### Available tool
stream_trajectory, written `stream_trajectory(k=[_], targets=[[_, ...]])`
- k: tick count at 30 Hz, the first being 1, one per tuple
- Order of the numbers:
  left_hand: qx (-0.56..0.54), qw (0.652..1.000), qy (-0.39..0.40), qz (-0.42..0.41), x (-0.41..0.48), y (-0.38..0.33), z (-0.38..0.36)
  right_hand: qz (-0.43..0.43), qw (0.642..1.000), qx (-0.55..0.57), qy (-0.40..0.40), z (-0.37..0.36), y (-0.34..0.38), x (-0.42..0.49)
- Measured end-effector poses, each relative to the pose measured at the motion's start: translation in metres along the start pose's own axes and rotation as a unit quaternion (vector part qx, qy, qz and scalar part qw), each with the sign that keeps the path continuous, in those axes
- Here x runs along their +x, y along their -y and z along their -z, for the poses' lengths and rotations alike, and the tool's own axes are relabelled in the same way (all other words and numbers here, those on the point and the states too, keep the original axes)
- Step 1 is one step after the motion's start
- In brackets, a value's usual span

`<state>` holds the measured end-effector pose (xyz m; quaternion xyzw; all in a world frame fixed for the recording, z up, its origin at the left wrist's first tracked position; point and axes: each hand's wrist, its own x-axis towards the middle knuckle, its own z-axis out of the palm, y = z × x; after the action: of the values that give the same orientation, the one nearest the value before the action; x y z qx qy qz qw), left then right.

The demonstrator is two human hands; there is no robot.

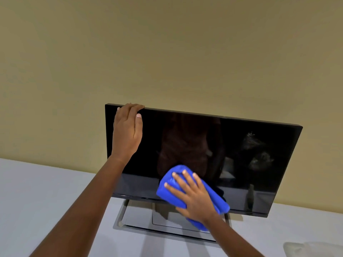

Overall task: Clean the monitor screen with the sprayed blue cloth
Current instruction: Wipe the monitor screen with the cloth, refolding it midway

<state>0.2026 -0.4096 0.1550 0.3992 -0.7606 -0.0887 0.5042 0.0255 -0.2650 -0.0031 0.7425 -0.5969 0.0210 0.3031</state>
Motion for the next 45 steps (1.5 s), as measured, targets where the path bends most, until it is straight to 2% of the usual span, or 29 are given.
stream_trajectory(k=[3,7,9,12,18,21,24,27,32,35,38,41,45], targets=[[0.015,1.000,0.020,-0.010,0.001,0.000,0.005,0.079,0.994,-0.046,0.067,-0.012,0.008,-0.020],[0.041,0.998,0.035,-0.021,0.002,-0.006,0.012,0.123,0.989,-0.074,0.048,0.000,-0.016,-0.020],[0.056,0.998,0.035,-0.021,0.005,-0.011,0.013,0.086,0.993,-0.075,0.007,0.017,-0.042,-0.015],[0.073,0.997,0.036,-0.020,0.008,-0.022,0.011,-0.021,0.994,-0.062,-0.082,0.049,-0.094,-0.004],[0.096,0.974,0.148,-0.142,0.006,-0.074,-0.017,-0.231,0.949,-0.002,-0.213,0.099,-0.184,0.011],[0.085,0.960,0.190,-0.190,0.005,-0.098,-0.039,-0.274,0.933,0.040,-0.231,0.095,-0.183,0.011],[0.047,0.969,0.168,-0.178,-0.001,-0.107,-0.052,-0.276,0.930,0.045,-0.236,0.080,-0.159,0.012],[0.019,0.983,0.090,-0.161,-0.005,-0.111,-0.058,-0.243,0.944,0.038,-0.219,0.056,-0.119,0.008],[-0.001,0.987,0.068,-0.145,-0.010,-0.114,-0.064,-0.044,0.998,0.009,-0.053,-0.001,-0.036,-0.027],[-0.012,0.989,0.061,-0.134,-0.012,-0.113,-0.062,0.050,0.998,-0.022,0.030,-0.022,-0.016,-0.050],[-0.008,0.989,0.061,-0.134,-0.013,-0.114,-0.060,0.109,0.992,-0.048,0.052,-0.023,-0.019,-0.057],[0.018,0.988,0.078,-0.131,-0.011,-0.118,-0.058,0.111,0.992,-0.053,0.020,-0.010,-0.043,-0.058],[0.066,0.984,0.110,-0.125,-0.004,-0.130,-0.060,-0.006,0.996,-0.050,-0.078,0.026,-0.108,-0.055]])
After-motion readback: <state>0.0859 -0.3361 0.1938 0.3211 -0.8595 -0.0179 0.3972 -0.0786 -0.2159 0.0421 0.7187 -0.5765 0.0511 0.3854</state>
